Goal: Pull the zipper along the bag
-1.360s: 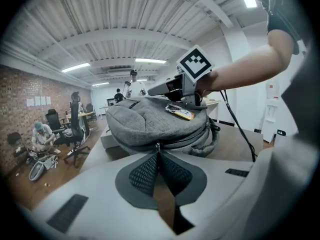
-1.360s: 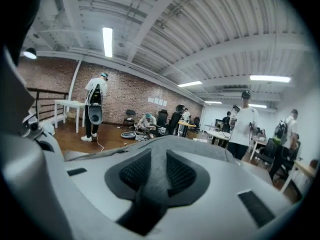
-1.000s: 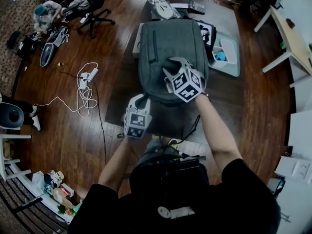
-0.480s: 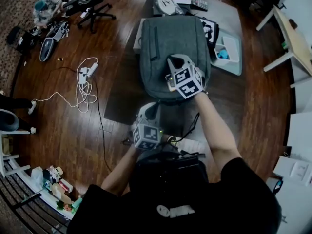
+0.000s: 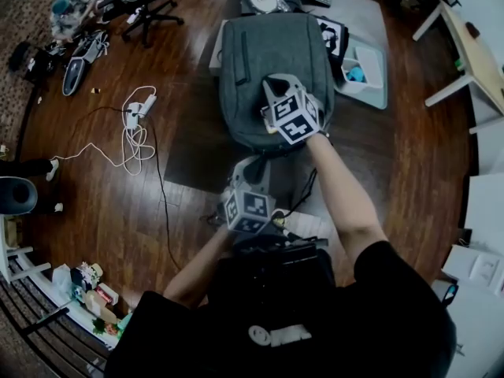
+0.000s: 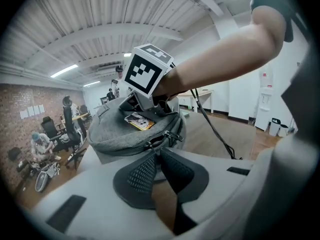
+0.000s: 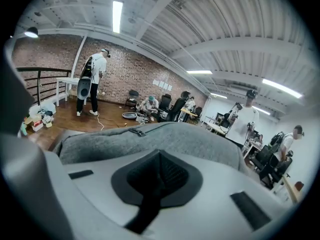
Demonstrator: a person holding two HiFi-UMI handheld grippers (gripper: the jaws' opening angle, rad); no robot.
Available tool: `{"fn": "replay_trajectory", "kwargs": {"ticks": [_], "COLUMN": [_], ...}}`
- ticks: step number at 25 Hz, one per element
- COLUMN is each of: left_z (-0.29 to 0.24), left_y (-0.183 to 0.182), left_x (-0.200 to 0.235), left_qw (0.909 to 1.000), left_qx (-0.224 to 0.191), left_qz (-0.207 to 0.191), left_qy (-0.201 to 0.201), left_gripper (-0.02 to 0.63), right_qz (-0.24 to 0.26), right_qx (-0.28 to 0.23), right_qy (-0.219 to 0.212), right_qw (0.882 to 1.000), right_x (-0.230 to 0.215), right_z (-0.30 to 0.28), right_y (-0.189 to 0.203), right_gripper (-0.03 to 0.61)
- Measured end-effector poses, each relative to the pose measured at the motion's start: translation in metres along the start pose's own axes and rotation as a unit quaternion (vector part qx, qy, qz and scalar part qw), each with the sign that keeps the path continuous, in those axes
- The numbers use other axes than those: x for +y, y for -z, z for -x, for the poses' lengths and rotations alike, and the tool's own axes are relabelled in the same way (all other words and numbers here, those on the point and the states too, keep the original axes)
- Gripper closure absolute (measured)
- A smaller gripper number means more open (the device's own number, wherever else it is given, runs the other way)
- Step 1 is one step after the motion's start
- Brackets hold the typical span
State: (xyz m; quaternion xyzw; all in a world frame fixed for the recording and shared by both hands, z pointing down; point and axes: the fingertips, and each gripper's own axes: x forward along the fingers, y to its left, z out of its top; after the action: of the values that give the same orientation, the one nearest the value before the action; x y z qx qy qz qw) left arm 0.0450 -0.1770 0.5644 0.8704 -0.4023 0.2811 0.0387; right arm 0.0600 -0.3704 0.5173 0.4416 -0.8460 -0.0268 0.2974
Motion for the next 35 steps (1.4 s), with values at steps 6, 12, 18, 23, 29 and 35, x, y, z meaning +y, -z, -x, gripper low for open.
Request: {"fn": "replay_trajectory", "kwargs": {"ticks": [6, 12, 18, 23, 29, 35], "left_z": [-0.008, -0.019, -0.029, -0.023, -0.03, 0.003], "left_y": [-0.003, -0.008, -0.017, -0.014, -0.008, -0.011], "left_x": [-0.01, -0.011, -0.015, -0.026, -0.016, 0.017], "left_qw": [0.9998, 0.9962, 0.9939, 0.9929, 0.9963, 0.9921], "left_qx": [0.005, -0.027, -0.055, -0.055, -0.047, -0.097], "left_qz": [0.018, 0.082, 0.094, 0.102, 0.07, 0.074], "left_qy": [0.002, 0.0, -0.015, -0.028, -0.014, -0.03], "left_gripper": [0.588, 0.584, 0.568, 0.569, 0.566, 0.566], "right_qz": [-0.007, -0.017, -0.022, -0.027, -0.027, -0.074], "right_qx": [-0.005, -0.013, -0.021, -0.025, -0.026, -0.116], "right_qy": [0.001, -0.001, -0.002, -0.005, -0.002, 0.001], "right_qw": [1.0, 1.0, 1.0, 0.999, 0.999, 0.991], "right_x": [0.0, -0.001, -0.003, -0.002, -0.002, -0.016], "right_z": [0.0, 0.002, 0.001, 0.003, 0.002, 0.031], "right_y": [-0.001, -0.002, -0.002, -0.002, -0.002, -0.019], "right_gripper": [0.568, 0.568, 0.568, 0.569, 0.568, 0.555]}}
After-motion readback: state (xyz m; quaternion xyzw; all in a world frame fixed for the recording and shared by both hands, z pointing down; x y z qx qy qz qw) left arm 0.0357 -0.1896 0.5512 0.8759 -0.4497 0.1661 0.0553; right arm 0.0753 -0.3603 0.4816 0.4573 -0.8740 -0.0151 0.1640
